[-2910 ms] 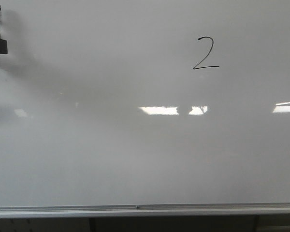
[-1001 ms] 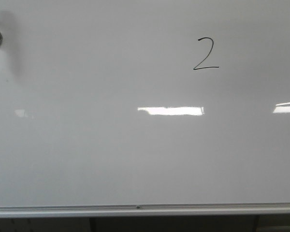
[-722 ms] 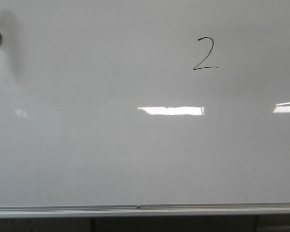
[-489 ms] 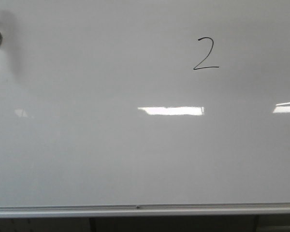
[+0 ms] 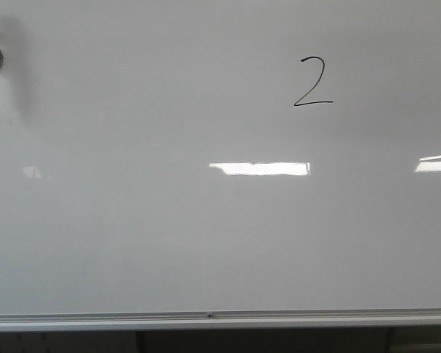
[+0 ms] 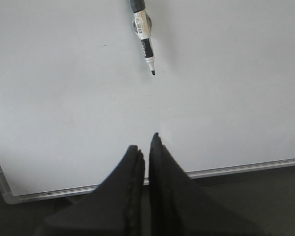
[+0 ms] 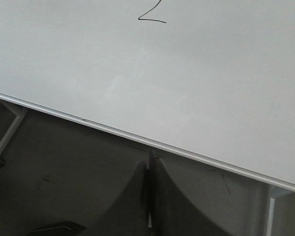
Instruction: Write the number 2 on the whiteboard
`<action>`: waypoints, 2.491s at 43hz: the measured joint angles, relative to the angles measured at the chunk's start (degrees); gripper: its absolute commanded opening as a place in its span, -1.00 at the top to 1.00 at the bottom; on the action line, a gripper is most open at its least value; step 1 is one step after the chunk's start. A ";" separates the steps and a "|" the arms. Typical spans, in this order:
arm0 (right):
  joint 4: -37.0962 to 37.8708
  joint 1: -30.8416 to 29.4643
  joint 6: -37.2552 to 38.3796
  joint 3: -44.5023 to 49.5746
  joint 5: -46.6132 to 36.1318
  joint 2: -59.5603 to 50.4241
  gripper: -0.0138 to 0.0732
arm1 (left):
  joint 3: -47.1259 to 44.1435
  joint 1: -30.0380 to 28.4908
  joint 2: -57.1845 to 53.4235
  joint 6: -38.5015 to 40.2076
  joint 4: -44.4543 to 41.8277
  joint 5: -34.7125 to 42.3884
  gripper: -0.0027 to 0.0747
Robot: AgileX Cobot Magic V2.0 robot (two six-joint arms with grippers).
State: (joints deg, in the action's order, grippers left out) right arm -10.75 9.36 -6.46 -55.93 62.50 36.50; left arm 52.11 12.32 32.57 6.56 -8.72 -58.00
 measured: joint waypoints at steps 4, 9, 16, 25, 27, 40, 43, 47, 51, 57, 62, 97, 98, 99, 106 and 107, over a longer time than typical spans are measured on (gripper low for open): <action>0.00 0.00 0.00 0.00 0.00 0.00 0.84 | -0.49 0.00 0.00 0.00 0.07 0.11 0.98; 0.00 0.00 0.00 0.00 0.00 0.00 0.84 | -0.94 0.00 0.00 0.00 0.43 0.24 0.98; 0.00 0.00 0.00 0.00 -0.03 0.00 0.84 | -1.17 0.00 0.00 0.03 0.82 0.24 0.98; 0.00 0.00 0.00 0.00 -0.03 0.00 0.84 | -1.17 0.00 -0.12 0.03 0.90 0.24 0.98; 0.00 0.00 0.09 0.00 -0.03 0.00 0.84 | -1.17 0.00 -0.12 0.03 0.90 0.24 0.98; 0.00 0.00 0.09 0.00 -0.03 0.00 0.84 | -1.29 0.00 -0.23 0.03 0.93 0.34 0.98; 0.00 0.00 0.09 0.00 -0.03 0.00 0.84 | -1.85 -0.14 -1.04 0.03 0.83 0.51 0.98; 0.00 0.00 0.09 0.00 -0.03 0.00 0.84 | -4.18 -1.28 -3.16 0.03 2.09 2.32 0.98; 0.00 0.00 0.09 0.00 -0.03 0.00 0.84 | -8.88 -3.20 -6.24 -0.23 4.76 7.43 0.98; 0.00 0.00 0.09 0.00 -0.03 0.00 0.84 | -20.97 -6.31 -12.59 -2.18 7.03 21.28 0.98; 0.00 0.00 0.09 0.00 -0.03 0.00 0.84 | -31.05 -8.30 -18.03 -2.54 7.23 31.72 0.98; 0.04 0.00 0.09 0.00 -0.03 0.00 0.84 | -52.39 -14.10 -32.76 -2.75 8.72 55.10 0.98; 0.04 0.00 0.09 0.00 -0.03 0.00 0.84 | -52.39 -14.10 -32.76 -2.75 8.72 55.10 0.98; 0.04 0.00 0.09 0.00 -0.03 0.00 0.84 | -52.39 -14.10 -32.76 -2.75 8.72 55.10 0.98; 0.04 0.00 0.09 0.00 -0.03 0.00 0.84 | -52.39 -14.10 -32.76 -2.75 8.72 55.10 0.98; 0.04 0.00 0.09 0.00 -0.03 0.00 0.84 | -52.39 -14.10 -32.76 -2.75 8.72 55.10 0.98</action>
State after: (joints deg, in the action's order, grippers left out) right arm -10.71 9.36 -6.37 -55.93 62.47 36.50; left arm -0.28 -1.78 -0.19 3.80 0.00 -2.90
